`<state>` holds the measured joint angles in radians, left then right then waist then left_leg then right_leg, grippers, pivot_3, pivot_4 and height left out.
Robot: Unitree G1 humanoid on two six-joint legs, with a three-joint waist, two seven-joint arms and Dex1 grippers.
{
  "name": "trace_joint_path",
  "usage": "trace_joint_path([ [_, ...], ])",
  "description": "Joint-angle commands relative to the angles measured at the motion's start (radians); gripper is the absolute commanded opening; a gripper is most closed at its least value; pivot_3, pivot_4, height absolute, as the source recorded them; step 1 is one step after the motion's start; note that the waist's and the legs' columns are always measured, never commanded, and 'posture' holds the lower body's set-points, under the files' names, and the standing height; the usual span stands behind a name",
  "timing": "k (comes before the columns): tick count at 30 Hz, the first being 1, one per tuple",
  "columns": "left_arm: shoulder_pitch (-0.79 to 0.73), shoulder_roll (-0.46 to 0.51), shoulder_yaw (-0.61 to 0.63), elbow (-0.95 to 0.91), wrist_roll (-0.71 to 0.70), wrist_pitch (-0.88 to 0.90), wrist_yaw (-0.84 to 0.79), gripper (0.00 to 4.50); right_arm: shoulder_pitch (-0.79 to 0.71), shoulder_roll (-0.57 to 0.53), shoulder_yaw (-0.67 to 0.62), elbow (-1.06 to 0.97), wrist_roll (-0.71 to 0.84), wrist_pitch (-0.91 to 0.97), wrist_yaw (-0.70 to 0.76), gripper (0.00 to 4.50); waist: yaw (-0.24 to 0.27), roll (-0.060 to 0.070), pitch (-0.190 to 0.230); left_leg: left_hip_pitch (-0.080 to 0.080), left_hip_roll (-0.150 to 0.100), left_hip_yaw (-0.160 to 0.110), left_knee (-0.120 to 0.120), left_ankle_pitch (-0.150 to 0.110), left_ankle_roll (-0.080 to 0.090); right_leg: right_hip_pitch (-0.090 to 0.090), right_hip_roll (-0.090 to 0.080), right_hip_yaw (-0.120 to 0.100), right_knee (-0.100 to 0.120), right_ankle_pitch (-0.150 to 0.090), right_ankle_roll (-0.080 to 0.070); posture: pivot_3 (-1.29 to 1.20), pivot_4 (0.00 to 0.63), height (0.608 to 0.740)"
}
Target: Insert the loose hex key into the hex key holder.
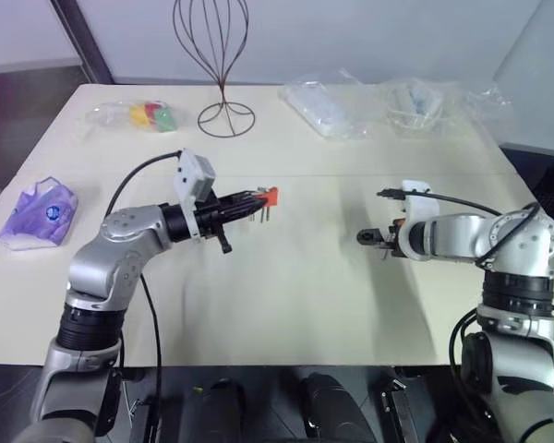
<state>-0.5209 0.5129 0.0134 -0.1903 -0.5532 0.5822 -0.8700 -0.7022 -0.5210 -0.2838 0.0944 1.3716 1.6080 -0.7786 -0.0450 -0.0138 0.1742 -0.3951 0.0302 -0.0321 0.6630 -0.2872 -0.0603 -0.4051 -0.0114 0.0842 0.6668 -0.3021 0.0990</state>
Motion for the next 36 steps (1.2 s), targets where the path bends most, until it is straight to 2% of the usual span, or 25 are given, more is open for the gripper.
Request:
trace_joint_path([
  [1,-0.014,0.001,0.004,-0.021,0.002,-0.022,0.0,0.0,-0.029,0.002,-0.013,0.038,0.089,0.006,-0.107,4.45,0.0,0.0,0.0,0.0,0.0,0.0,0.0,0.0,0.0,0.0,0.0,0.0,0.0,0.0,0.0,0.0,0.15,0.74],
  [9,-0.012,0.001,0.002,-0.031,0.001,-0.018,0.005,0.0,-0.059,0.046,-0.032,0.097,0.081,-0.009,-0.208,4.45,0.0,0.0,0.0,0.0,0.0,0.0,0.0,0.0,0.0,0.0,0.0,0.0,-0.001,0.0,0.0,0.0,0.15,0.74],
  [10,-0.01,0.002,0.002,-0.033,0.001,-0.017,0.005,0.0,-0.061,0.051,-0.034,0.101,0.071,-0.012,-0.21,4.22,0.0,0.0,0.0,0.0,0.0,0.0,0.0,0.0,0.0,0.0,0.0,0.0,-0.001,0.0,0.0,0.0,0.15,0.74],
  [13,-0.01,0.005,0.003,-0.034,0.002,-0.017,0.007,0.0,-0.072,0.066,-0.042,0.118,0.034,-0.014,-0.204,3.27,-0.001,0.0,0.0,0.0,0.0,0.0,0.0,0.0,0.0,0.0,0.0,0.0,-0.001,0.0,0.0,0.0,0.15,0.74],
  [19,-0.009,0.007,0.005,-0.034,0.005,-0.017,0.011,0.0,-0.081,0.085,-0.068,0.122,-0.046,0.006,-0.158,0.15,-0.003,0.0,0.0,0.0,0.001,0.0,-0.001,0.0,0.0,0.0,0.001,0.0,-0.001,0.0,0.0,0.0,0.15,0.74],
  [23,-0.008,0.008,0.006,-0.036,0.006,-0.017,0.014,0.0,-0.08,0.083,-0.036,0.082,-0.082,0.006,-0.099,0.03,-0.003,0.0,0.0,0.0,0.001,0.0,-0.001,0.0,0.0,0.0,0.001,0.0,-0.001,0.0,0.0,0.0,0.15,0.74],
  [26,-0.01,0.004,0.004,-0.036,0.004,-0.016,0.016,0.0,-0.047,0.033,0.1,-0.118,-0.209,-0.111,0.122,0.03,-0.002,0.0,0.0,-0.001,0.001,0.0,-0.001,0.0,0.0,-0.001,0.001,0.0,-0.001,0.0,0.0,0.0,0.15,0.74],
  [30,-0.016,0.001,0.002,-0.029,0.003,-0.015,0.017,0.0,0.021,-0.046,0.28,-0.285,-0.445,-0.424,0.465,0.03,0.0,0.0,0.0,-0.008,0.001,-0.001,-0.001,0.0,0.0,-0.007,0.001,0.0,-0.002,0.0,0.0,0.0,0.15,0.74],
  [36,-0.049,-0.01,0.0,0.009,0.011,-0.019,0.022,0.0,0.102,0.066,0.363,-0.304,-0.759,-1.097,0.895,0.03,0.001,0.0,0.0,-0.012,0.0,-0.001,0.0,0.0,0.0,-0.011,0.0,-0.001,-0.002,0.0,0.001,0.0,0.15,0.74],
])
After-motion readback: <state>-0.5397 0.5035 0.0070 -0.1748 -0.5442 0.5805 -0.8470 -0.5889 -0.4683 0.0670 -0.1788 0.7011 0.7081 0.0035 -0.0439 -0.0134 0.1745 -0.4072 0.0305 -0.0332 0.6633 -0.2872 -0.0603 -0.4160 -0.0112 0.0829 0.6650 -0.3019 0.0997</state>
